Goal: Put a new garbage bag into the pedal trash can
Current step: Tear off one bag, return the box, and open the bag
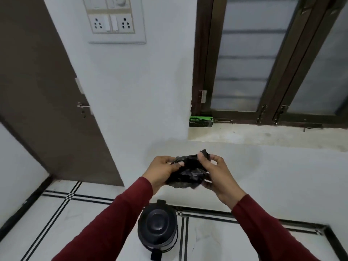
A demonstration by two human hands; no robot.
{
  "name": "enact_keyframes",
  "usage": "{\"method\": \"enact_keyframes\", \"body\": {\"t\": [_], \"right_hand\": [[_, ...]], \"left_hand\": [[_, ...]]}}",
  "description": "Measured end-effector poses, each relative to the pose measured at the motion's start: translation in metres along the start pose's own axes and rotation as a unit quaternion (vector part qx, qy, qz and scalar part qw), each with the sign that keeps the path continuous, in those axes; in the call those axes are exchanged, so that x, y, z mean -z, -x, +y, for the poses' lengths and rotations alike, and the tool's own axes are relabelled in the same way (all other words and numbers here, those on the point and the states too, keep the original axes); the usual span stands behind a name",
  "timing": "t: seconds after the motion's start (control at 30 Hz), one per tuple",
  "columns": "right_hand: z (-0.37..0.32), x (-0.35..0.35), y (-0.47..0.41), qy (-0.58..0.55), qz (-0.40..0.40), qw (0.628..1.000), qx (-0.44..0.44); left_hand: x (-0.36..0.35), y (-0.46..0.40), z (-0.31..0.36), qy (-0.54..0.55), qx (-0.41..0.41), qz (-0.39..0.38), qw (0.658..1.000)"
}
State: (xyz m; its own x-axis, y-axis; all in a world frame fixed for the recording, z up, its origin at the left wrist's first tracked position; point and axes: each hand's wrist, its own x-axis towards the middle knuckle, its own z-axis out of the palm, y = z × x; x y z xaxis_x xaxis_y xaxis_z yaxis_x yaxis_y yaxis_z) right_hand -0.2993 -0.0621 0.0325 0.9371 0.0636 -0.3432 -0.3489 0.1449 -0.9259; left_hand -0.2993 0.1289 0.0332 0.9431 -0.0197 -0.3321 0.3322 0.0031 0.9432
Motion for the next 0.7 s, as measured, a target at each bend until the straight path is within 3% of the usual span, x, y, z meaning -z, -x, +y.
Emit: {"method": "enact_keyframes", "body": {"t": [0.1,0.2,0.37,0.43,0.5,0.6,0.63,0.7], "right_hand": [[0.024,-0.012,0.026,-0.003,-0.074,0.997,-0.026],[0.051,-0.026,0.045,-0.018,-0.028,0.999,-0.038],[0.08,-0.05,0.071,0.035,0.048,0.998,-0.035],[0.089,-0.058,0.077,0.081,0.054,0.995,-0.029],[0.098,-0.066,0.079,0.204,0.035,0.978,-0.017],[0.114,-0.086,0.077,0.481,0.008,0.874,0.066],[0.117,-0.098,0.077,0.492,0.024,0.865,0.096],[0.119,-0.132,0.081,0.427,0.055,0.892,0.141]], "left_hand": [[0.003,0.018,-0.027,-0.026,-0.021,0.109,0.993],[0.01,0.05,-0.055,-0.084,-0.022,0.163,0.983],[0.042,0.086,-0.098,-0.186,-0.004,0.176,0.967],[0.056,0.091,-0.105,-0.113,0.026,0.184,0.976],[0.07,0.097,-0.103,0.037,0.078,0.18,0.98],[0.097,0.103,-0.105,0.179,0.163,0.15,0.959],[0.106,0.104,-0.107,0.186,0.168,0.152,0.956],[0.13,0.106,-0.11,0.178,0.158,0.148,0.96]]}}
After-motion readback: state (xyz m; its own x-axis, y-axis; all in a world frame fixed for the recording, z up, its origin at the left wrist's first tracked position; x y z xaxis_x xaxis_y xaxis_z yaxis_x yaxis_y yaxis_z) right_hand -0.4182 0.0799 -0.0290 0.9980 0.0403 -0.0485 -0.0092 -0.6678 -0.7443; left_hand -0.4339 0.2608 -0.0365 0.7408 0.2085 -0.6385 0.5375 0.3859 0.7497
